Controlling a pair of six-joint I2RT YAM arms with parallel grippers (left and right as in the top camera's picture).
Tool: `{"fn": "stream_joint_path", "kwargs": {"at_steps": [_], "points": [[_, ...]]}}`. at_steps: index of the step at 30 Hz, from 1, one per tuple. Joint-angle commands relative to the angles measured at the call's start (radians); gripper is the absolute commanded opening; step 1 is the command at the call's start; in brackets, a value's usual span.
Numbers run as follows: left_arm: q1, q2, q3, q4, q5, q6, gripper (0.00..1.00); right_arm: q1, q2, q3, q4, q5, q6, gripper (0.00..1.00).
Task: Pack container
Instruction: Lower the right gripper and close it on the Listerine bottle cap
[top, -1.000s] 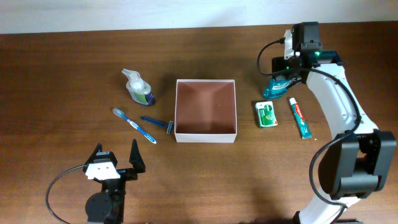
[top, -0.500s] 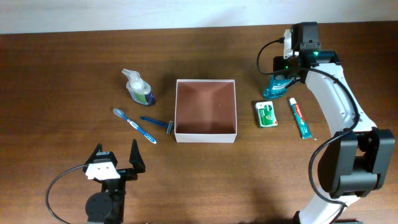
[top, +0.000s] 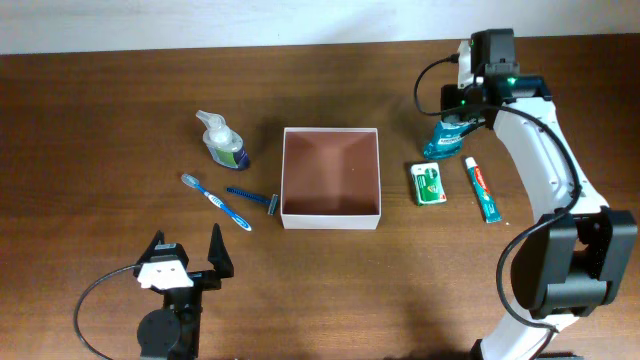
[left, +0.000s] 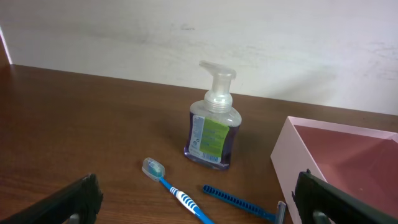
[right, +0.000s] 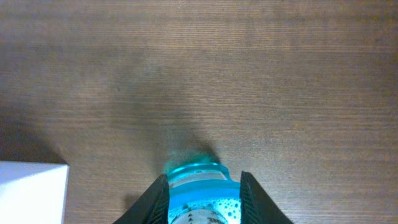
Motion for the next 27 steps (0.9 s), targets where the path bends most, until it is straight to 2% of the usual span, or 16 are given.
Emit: {"fn": "stream_joint_path", "kwargs": {"at_steps": [1, 3, 9, 10, 12, 17, 25, 27], "points": [[-0.003, -0.003, -0.002, -0.003, 0.008, 0.016, 0.99, 0.004, -0.003, 0.034, -0.006, 0.000, 0.006, 0.25], [-0.003, -0.003, -0.002, -0.003, 0.008, 0.016, 0.99, 0.004, -0.004, 0.034, -0.007, -0.001, 0.006, 0.22], [-0.003, -0.003, -0.002, -0.003, 0.008, 0.016, 0.99, 0.004, -0.004, 0.034, -0.020, -0.001, 0.006, 0.22], [-0.003, -0.003, -0.002, -0.003, 0.008, 0.016, 0.99, 0.004, -0.004, 0.034, -0.025, -0.001, 0.006, 0.24], [-0.003, -0.003, -0.002, -0.003, 0.008, 0.016, 0.99, 0.004, -0.004, 0.034, -0.033, -0.001, 0.006, 0.39], [-0.003, -0.003, -0.002, -0.003, 0.008, 0.016, 0.99, 0.004, -0.004, 0.034, -0.040, -0.001, 0.006, 0.42], [-0.003, -0.003, -0.002, -0.003, 0.008, 0.016, 0.99, 0.004, -0.003, 0.032, -0.051, -0.001, 0.006, 0.41], [-0.003, -0.003, -0.002, -0.003, 0.008, 0.016, 0.99, 0.004, -0.003, 0.031, -0.052, -0.001, 0.007, 0.38]]}}
